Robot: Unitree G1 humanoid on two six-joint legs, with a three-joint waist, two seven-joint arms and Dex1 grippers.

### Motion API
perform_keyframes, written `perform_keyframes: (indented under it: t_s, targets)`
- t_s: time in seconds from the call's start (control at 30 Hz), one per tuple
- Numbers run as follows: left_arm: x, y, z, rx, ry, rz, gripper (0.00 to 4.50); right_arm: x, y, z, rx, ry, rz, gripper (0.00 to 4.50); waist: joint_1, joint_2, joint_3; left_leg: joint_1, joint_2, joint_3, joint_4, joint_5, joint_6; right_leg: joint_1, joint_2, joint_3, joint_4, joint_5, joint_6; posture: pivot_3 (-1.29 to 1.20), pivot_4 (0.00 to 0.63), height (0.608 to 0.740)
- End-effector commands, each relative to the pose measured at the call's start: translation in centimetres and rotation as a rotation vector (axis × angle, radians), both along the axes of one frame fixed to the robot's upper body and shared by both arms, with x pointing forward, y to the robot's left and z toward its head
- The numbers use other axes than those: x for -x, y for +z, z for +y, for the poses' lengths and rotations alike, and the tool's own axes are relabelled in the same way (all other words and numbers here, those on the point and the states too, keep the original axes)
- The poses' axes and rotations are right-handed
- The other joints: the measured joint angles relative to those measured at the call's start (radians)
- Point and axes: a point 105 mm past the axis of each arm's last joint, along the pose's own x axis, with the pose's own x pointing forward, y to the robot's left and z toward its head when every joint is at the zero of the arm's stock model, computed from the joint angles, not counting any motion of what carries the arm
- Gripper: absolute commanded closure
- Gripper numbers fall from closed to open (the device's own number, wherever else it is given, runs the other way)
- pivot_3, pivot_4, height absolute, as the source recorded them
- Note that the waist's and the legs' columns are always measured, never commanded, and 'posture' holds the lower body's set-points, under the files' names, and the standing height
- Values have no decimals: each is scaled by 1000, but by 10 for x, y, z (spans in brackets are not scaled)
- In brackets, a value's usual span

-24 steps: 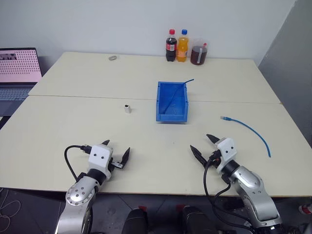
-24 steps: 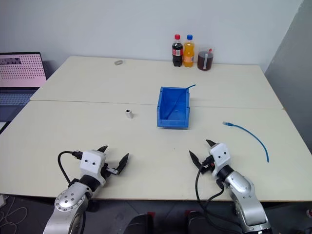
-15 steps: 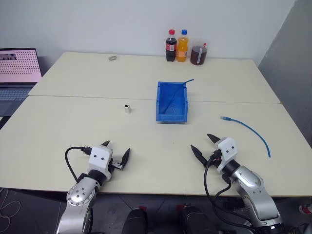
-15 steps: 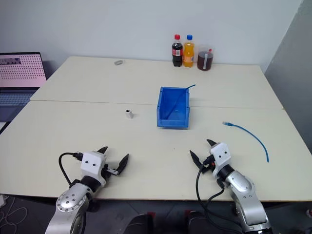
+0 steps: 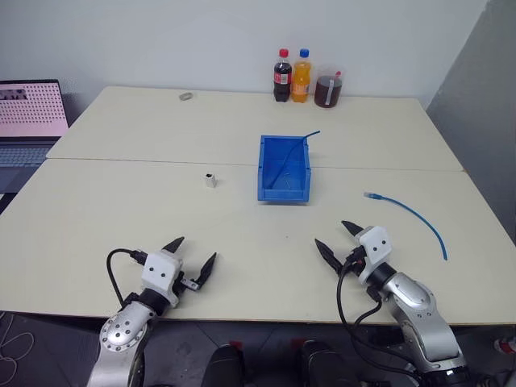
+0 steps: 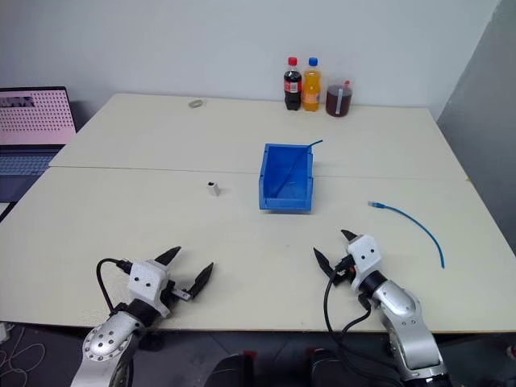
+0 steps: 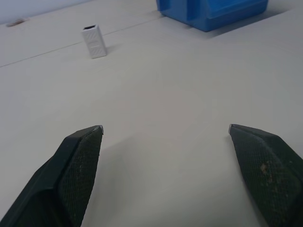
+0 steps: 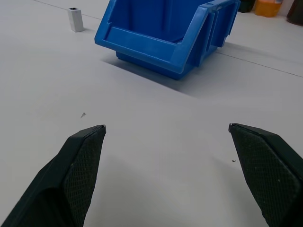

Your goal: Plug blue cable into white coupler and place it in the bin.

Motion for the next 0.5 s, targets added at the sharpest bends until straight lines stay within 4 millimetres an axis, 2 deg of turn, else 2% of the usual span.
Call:
perform_keyframes:
  t_s: [0.03,0.07,0.17,0.37,0.5]
  targets:
    - [10,4,-13,24,-146,5,0,-1,12,-3,-5,1,-52,73,-1,0,0,0,0,0,0,0,0,0,0,0,0,0,0,0,150,740]
    - [11,6,-15,19,-169,4,0,-1,12,-3,-5,1,-53,73,-1,0,0,0,0,0,0,0,0,0,0,0,0,0,0,0,150,740]
    - [15,21,-45,20,-360,-10,0,-3,21,-17,-16,-68,-74,73,-1,0,0,0,0,0,0,0,0,0,0,0,0,0,0,0,150,740]
    - [21,33,-91,8,-624,59,0,4,38,-60,9,-160,-70,73,14,0,0,-1,-1,1,1,0,0,0,-1,0,0,0,0,0,150,740]
    - [19,46,-112,55,-724,105,0,-3,47,-87,84,-152,-7,73,10,1,0,0,0,1,1,0,0,0,0,1,0,0,1,0,150,740]
